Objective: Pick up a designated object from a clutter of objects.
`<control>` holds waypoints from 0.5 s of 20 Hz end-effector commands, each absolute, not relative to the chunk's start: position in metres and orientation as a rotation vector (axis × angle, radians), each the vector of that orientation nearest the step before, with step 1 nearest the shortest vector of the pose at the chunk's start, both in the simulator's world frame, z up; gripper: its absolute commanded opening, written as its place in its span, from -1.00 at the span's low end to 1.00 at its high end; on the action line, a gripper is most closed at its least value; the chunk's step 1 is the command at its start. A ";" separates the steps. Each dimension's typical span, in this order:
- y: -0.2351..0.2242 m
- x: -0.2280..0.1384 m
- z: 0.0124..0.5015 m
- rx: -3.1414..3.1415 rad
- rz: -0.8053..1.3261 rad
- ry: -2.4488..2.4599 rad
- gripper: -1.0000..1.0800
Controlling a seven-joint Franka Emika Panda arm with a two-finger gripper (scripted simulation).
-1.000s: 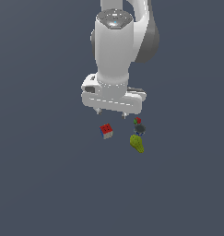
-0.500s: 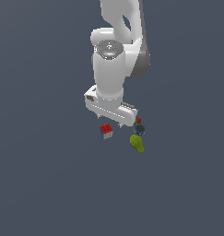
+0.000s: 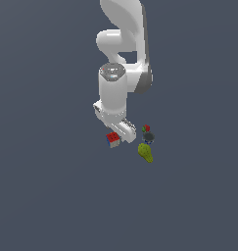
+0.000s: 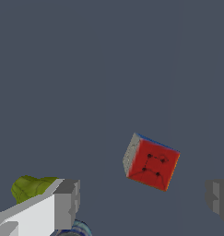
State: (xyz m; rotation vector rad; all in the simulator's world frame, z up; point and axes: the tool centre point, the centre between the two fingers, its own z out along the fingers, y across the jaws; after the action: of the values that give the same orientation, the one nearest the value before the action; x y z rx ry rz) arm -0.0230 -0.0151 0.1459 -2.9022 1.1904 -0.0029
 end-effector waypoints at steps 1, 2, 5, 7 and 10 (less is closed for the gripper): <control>-0.018 -0.029 0.133 -2.854 -0.002 1.300 0.92; -0.019 -0.032 0.128 -2.835 -0.001 1.342 0.92; -0.021 -0.039 0.114 -2.780 0.000 1.454 0.92; -0.023 -0.044 0.107 -2.747 0.000 1.517 0.92; -0.025 -0.049 0.098 -2.703 0.001 1.595 0.92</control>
State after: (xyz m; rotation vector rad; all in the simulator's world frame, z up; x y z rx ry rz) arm -0.0464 -0.0241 0.1022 -2.7274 1.5533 0.0017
